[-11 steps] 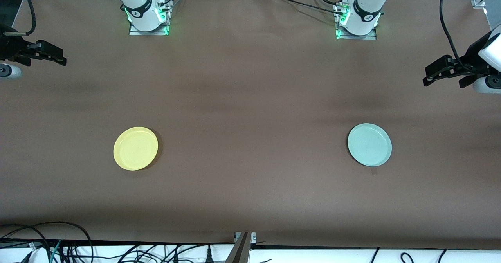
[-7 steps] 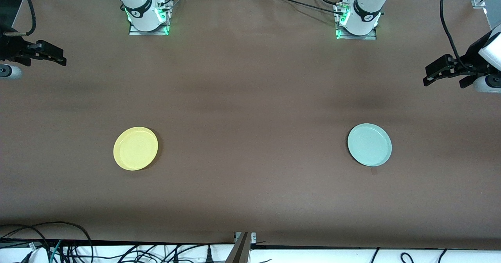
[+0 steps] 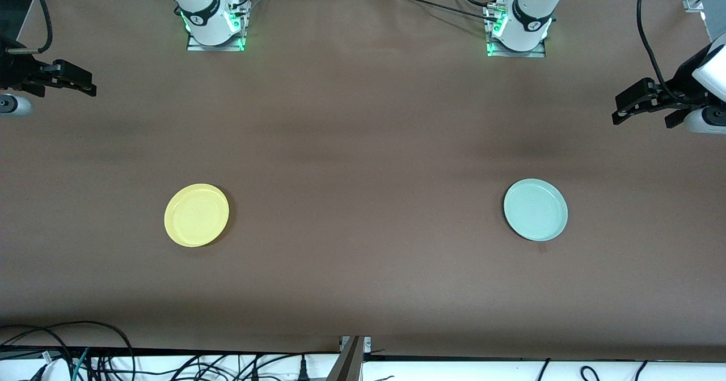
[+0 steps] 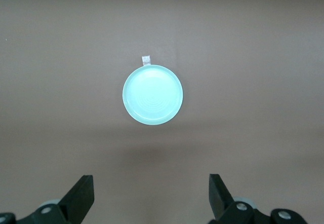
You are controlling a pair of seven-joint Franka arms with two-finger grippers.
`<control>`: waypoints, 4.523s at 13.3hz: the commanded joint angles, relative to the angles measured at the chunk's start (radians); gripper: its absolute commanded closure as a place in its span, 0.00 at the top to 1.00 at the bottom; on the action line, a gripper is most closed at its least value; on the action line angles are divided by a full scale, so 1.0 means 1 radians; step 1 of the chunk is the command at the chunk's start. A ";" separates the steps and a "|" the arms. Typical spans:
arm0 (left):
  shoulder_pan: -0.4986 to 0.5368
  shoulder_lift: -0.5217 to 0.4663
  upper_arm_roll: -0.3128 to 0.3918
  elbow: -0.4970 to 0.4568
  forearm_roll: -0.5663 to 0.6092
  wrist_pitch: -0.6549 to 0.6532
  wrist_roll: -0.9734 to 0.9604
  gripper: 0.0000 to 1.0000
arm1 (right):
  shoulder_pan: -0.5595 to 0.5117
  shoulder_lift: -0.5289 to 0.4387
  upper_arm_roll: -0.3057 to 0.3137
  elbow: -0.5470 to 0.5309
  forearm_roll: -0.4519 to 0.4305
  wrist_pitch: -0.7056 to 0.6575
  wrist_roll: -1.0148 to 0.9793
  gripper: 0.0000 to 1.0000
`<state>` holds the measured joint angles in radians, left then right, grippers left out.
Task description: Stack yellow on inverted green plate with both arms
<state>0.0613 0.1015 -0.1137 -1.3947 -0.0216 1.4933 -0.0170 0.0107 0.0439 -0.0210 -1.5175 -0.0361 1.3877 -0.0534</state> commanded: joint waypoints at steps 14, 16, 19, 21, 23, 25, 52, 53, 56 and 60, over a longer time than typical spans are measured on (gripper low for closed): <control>0.057 0.239 0.011 -0.010 0.039 -0.007 0.020 1.00 | -0.012 0.019 0.007 0.030 0.002 -0.003 -0.009 1.00; 0.064 0.297 0.012 -0.045 0.048 0.077 0.018 1.00 | -0.012 0.019 0.006 0.030 0.001 -0.004 -0.013 1.00; 0.086 0.329 0.011 -0.205 0.062 0.333 0.017 1.00 | -0.012 0.019 0.007 0.030 0.001 -0.003 -0.010 1.00; 0.089 0.375 0.012 -0.250 0.087 0.437 0.017 1.00 | -0.012 0.019 0.007 0.030 0.002 -0.003 -0.009 1.00; 0.109 0.398 0.012 -0.297 0.101 0.522 0.017 1.00 | -0.008 0.019 0.009 0.030 0.002 -0.003 -0.008 1.00; 0.112 0.396 0.012 -0.406 0.101 0.644 0.015 1.00 | -0.008 0.019 0.009 0.030 0.002 -0.001 -0.008 1.00; 0.126 0.486 0.016 -0.437 0.108 0.808 0.054 0.00 | -0.017 0.028 0.003 0.028 0.013 0.039 -0.011 1.00; 0.126 0.486 0.012 -0.397 0.106 0.733 0.054 0.00 | -0.017 0.033 0.003 0.028 0.015 0.043 -0.011 1.00; 0.102 0.486 0.006 -0.255 0.106 0.508 0.051 0.00 | -0.017 0.044 0.001 0.026 0.012 0.057 -0.009 1.00; -0.013 0.484 0.017 -0.091 0.164 0.248 -0.018 0.00 | -0.029 0.115 -0.017 0.028 0.010 0.062 -0.013 1.00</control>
<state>0.1137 0.5739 -0.1086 -1.5683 0.0730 1.8377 0.0147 0.0013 0.1157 -0.0341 -1.5086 -0.0349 1.4506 -0.0534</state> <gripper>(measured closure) 0.965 0.000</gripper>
